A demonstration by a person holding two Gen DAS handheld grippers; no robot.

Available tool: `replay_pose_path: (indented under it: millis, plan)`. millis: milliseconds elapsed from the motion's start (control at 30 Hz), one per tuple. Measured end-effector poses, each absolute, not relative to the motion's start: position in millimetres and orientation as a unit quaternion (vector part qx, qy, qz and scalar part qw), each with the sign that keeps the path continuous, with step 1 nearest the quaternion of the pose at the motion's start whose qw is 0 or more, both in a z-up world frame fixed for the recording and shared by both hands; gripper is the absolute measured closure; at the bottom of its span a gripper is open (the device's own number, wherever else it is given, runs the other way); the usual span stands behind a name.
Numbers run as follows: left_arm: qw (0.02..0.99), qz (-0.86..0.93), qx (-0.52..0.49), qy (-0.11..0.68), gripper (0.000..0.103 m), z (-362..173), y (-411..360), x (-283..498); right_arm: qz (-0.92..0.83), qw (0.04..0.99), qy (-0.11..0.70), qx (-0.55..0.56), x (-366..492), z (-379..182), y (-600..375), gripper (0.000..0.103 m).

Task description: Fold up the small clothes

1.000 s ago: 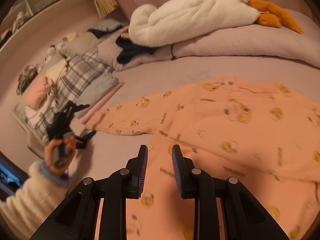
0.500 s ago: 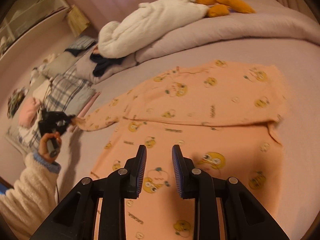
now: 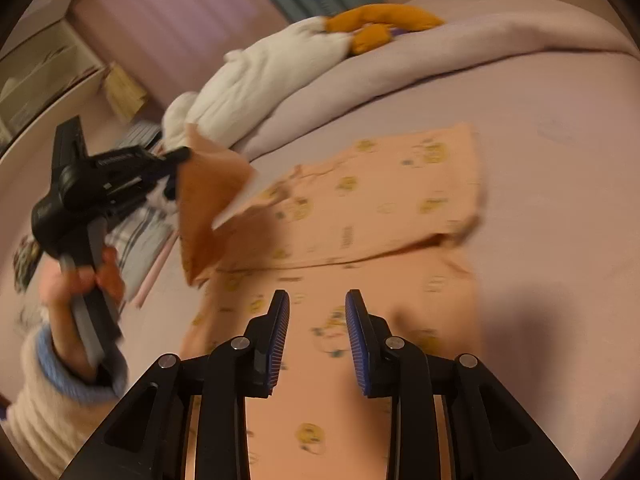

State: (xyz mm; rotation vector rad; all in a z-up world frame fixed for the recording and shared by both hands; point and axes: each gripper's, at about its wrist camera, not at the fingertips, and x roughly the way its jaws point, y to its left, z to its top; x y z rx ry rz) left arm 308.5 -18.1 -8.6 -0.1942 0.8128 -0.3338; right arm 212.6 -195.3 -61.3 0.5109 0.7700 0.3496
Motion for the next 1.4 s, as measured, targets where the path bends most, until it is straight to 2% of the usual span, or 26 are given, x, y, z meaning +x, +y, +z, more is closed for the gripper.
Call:
replay_pose_path:
  millis: [100, 133, 167, 233, 300, 367, 433, 633, 833, 1033, 1300, 1367, 1400]
  plan:
    - [0.87, -0.199, -0.061, 0.447, 0.078, -41.6, -66.9, 307.3, 0.148, 0.878, 0.369, 0.267, 208.0, -67.1, -215.1, 0.073]
    - [0.864, -0.205, -0.053, 0.457, 0.071, -48.2, -77.2, 304.8, 0.142, 0.877, 0.368, 0.274, 206.4, -68.9, -221.2, 0.072]
    - [0.859, -0.211, -0.049, 0.464, 0.059, -52.0, -82.0, 305.2, 0.137, 0.876, 0.366, 0.283, 204.7, -71.1, -228.6, 0.071]
    - [0.855, -0.222, -0.049, 0.466, 0.046, -52.8, -82.8, 300.1, 0.131, 0.875, 0.363, 0.293, 202.5, -72.2, -235.6, 0.061]
    - [0.865, -0.221, -0.054, 0.448, 0.043, -43.6, -70.5, 287.3, 0.133, 0.872, 0.358, 0.308, 203.1, -73.3, -240.8, 0.059]
    - [0.875, -0.201, -0.064, 0.435, 0.03, -38.1, -51.4, 276.7, 0.146, 0.867, 0.358, 0.314, 208.6, -72.9, -237.5, 0.059]
    - [0.879, -0.179, -0.092, 0.432, 0.025, -39.8, -19.1, 271.4, 0.171, 0.861, 0.363, 0.313, 219.4, -72.3, -226.3, 0.059]
    - [0.871, -0.107, -0.161, 0.451, 0.025, -59.1, 74.5, 238.3, 0.212, 0.837, 0.398, 0.31, 274.5, -80.0, -180.6, 0.059]
    - [0.866, -0.061, -0.201, 0.454, 0.025, -70.7, 140.6, 206.2, 0.236, 0.75, 0.432, 0.443, 318.5, -112.0, -162.8, 0.059]
    - [0.854, -0.052, -0.236, 0.461, 0.025, -86.4, 168.7, 193.9, 0.187, 0.726, 0.468, 0.468, 332.8, -128.6, -139.3, 0.059]
    - [0.848, -0.057, -0.256, 0.46, 0.025, -90.4, 183.7, 183.8, 0.132, 0.712, 0.424, 0.543, 340.3, -138.3, -143.6, 0.059]
    - [0.848, -0.056, -0.259, 0.459, 0.025, -91.0, 185.5, 182.7, 0.119, 0.722, 0.422, 0.535, 341.2, -137.0, -141.4, 0.067]
    - [0.847, -0.055, -0.262, 0.459, 0.025, -90.8, 186.5, 181.7, 0.108, 0.727, 0.422, 0.531, 340.9, -136.3, -141.2, 0.079]
